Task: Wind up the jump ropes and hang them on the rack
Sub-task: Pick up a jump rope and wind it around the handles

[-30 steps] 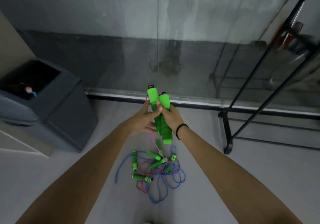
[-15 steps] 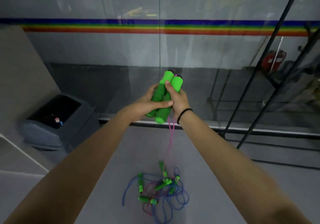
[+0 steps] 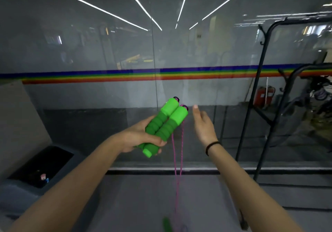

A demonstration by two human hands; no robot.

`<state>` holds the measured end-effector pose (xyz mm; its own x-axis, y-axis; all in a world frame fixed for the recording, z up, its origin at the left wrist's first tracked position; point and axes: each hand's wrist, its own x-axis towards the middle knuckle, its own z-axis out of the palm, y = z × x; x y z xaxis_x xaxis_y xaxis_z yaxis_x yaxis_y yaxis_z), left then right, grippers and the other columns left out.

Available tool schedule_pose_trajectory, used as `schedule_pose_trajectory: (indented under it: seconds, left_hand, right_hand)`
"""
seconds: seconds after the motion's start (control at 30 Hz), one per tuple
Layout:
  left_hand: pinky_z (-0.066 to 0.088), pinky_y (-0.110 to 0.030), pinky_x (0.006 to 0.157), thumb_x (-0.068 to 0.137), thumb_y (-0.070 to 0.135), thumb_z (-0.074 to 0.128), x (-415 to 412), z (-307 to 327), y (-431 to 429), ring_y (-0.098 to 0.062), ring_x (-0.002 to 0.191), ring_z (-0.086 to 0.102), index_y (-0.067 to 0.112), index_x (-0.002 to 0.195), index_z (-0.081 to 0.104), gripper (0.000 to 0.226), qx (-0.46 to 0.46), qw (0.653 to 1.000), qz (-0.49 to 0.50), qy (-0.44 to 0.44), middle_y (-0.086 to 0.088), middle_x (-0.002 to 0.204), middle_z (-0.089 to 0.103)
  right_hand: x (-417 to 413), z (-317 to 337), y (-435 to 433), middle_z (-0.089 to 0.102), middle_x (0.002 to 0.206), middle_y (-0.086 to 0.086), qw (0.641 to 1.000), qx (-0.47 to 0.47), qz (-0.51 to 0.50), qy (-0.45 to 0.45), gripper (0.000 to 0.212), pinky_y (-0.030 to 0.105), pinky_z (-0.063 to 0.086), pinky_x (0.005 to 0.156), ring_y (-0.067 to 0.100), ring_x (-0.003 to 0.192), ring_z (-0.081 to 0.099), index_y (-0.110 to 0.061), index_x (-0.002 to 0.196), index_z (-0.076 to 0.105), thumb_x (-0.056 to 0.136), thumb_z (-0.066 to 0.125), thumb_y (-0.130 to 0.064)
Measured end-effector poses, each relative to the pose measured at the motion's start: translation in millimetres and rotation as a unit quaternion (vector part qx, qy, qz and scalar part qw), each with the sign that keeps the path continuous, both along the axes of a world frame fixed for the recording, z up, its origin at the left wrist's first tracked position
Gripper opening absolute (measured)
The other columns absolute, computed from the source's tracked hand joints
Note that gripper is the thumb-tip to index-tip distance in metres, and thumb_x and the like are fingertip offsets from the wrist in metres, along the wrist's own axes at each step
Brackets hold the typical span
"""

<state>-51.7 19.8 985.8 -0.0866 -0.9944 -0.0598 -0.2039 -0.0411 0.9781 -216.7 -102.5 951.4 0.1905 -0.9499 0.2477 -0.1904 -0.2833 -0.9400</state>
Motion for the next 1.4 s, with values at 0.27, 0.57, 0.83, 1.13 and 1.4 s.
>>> schedule_pose_trajectory:
  seconds: [0.27, 0.57, 0.83, 1.13, 1.4]
  left_hand:
    - [0.054, -0.032, 0.059, 0.048, 0.01, 0.089, -5, 52, -23, -0.022, 0.07, 0.065, 0.026, 0.118, 0.055, 0.079, -0.031, 0.998, -0.048, -0.019, -0.002, 0.08, 0.07]
    - [0.055, -0.03, 0.054, 0.061, -0.012, 0.075, 3, 76, -43, -0.017, 0.068, 0.067, 0.015, 0.117, 0.056, 0.065, -0.092, 0.994, 0.043, -0.025, -0.007, 0.086, 0.067]
    - [0.054, -0.036, 0.07, 0.049, 0.023, 0.074, -4, 50, -65, -0.024, 0.085, 0.063, 0.024, 0.111, 0.053, 0.066, -0.157, 0.885, 0.058, -0.435, 0.0, 0.09, 0.064]
    - [0.032, -0.024, 0.052, 0.066, 0.022, 0.073, -26, 49, -43, -0.008, 0.065, 0.047, 0.03, 0.081, 0.045, 0.033, -0.156, 0.745, -0.078, -0.643, 0.013, 0.065, 0.047]
    - [0.054, -0.03, 0.08, 0.059, 0.01, 0.083, -2, 46, -35, -0.014, 0.088, 0.066, 0.021, 0.109, 0.062, 0.055, -0.25, 0.932, 0.011, -0.263, -0.003, 0.097, 0.07]
  right_hand:
    - [9, 30, -23, 0.061, 0.052, -0.006, 0.956, 0.035, 0.252, -0.145, 0.053, 0.024, 0.046, 0.055, 0.007, 0.049, 0.057, -0.016, 0.08, 0.059, 0.095, 0.023, -0.052]
    - [4, 40, -21, 0.043, 0.055, -0.004, 0.979, -0.045, 0.192, 0.054, 0.036, 0.024, 0.035, 0.053, 0.013, 0.05, 0.042, -0.013, 0.077, 0.052, 0.1, 0.03, -0.031]
    - [-2, 79, 11, 0.059, 0.119, 0.022, 0.77, -0.27, 0.19, 0.546, 0.03, 0.033, 0.045, 0.085, 0.035, 0.109, 0.057, 0.001, 0.114, 0.055, 0.095, 0.04, -0.017]
    - [-17, 124, -5, 0.053, 0.049, -0.011, 0.786, -0.252, 0.367, 0.43, 0.026, 0.012, 0.031, 0.05, 0.002, 0.049, 0.044, -0.013, 0.068, 0.069, 0.075, 0.071, -0.038]
    - [-17, 89, -19, 0.045, 0.041, -0.012, 0.885, 0.049, 0.463, -0.017, 0.024, 0.011, 0.031, 0.04, -0.003, 0.038, 0.038, -0.019, 0.061, 0.051, 0.083, 0.056, -0.01]
